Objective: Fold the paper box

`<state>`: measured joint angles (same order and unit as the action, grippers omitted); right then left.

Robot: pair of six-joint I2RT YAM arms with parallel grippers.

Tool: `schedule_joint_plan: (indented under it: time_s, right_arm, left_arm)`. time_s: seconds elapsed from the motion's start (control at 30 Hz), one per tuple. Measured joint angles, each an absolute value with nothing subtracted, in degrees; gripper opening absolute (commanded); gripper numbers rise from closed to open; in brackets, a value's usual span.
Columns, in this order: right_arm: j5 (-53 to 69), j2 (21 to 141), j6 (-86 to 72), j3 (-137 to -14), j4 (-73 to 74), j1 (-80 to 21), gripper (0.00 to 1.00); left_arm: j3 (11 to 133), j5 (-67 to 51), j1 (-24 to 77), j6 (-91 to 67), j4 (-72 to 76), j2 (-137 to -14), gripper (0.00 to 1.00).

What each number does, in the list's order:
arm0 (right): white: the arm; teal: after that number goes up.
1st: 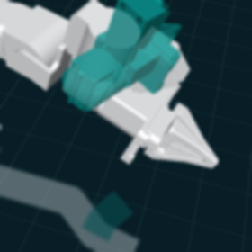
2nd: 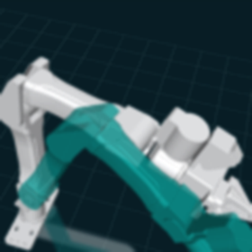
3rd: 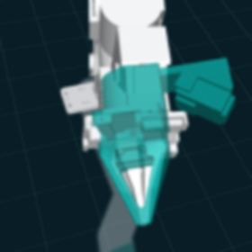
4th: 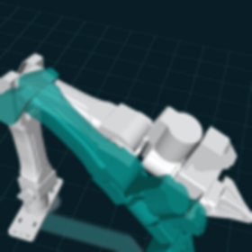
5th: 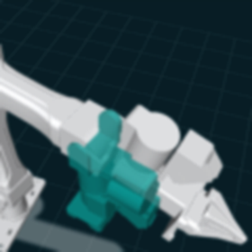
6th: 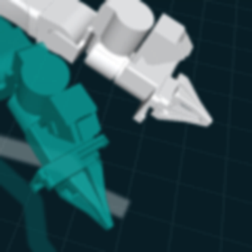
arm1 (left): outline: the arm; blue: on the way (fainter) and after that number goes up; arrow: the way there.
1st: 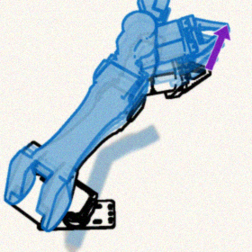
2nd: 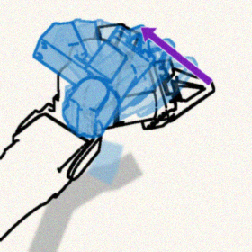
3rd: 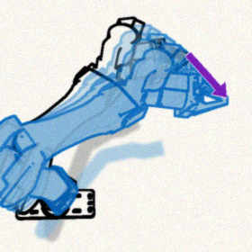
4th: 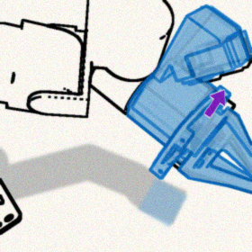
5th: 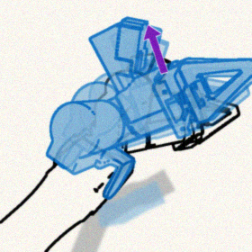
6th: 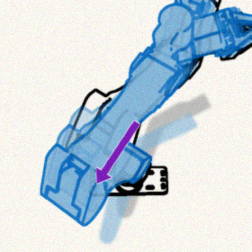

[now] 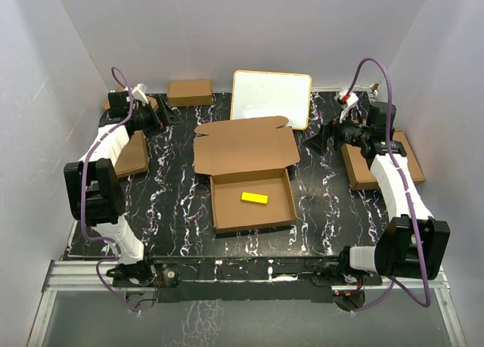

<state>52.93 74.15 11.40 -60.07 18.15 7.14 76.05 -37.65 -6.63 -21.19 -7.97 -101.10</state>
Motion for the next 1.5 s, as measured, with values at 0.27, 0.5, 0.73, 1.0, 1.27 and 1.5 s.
schedule_joint_plan:
  time_s: [0.27, 0.5, 0.73, 1.0, 1.27, 1.5]
  right_arm:
    - [53.2, 74.9, 11.4, -60.1, 18.8, 7.1, 0.99]
    - [53.8, 75.1, 11.4, -60.1, 19.4, 7.1, 0.99]
    - [54.0, 75.5, 11.4, -60.1, 19.5, 7.1, 0.99]
    - [54.0, 76.1, 11.4, -60.1, 19.5, 7.1, 0.99]
    - [54.0, 76.8, 11.4, -60.1, 19.5, 7.1, 0.99]
    - [54.0, 76.8, 11.4, -60.1, 19.5, 7.1, 0.99]
  left_arm:
    - [78.4, -37.0, -6.7, -19.9, -10.6, -103.8, 0.95]
    - [81.5, -36.1, -6.7, -19.3, -13.1, -106.0, 0.92]
    - [86.7, -35.4, -6.7, -18.2, -16.4, -111.3, 0.82]
    - [86.7, -43.4, -6.0, -19.5, -17.2, -115.2, 0.77]
    - [87.1, -49.5, -2.3, -18.4, -18.6, -120.4, 0.74]
    - [89.7, -51.4, 1.2, -17.8, -20.8, -127.1, 0.62]
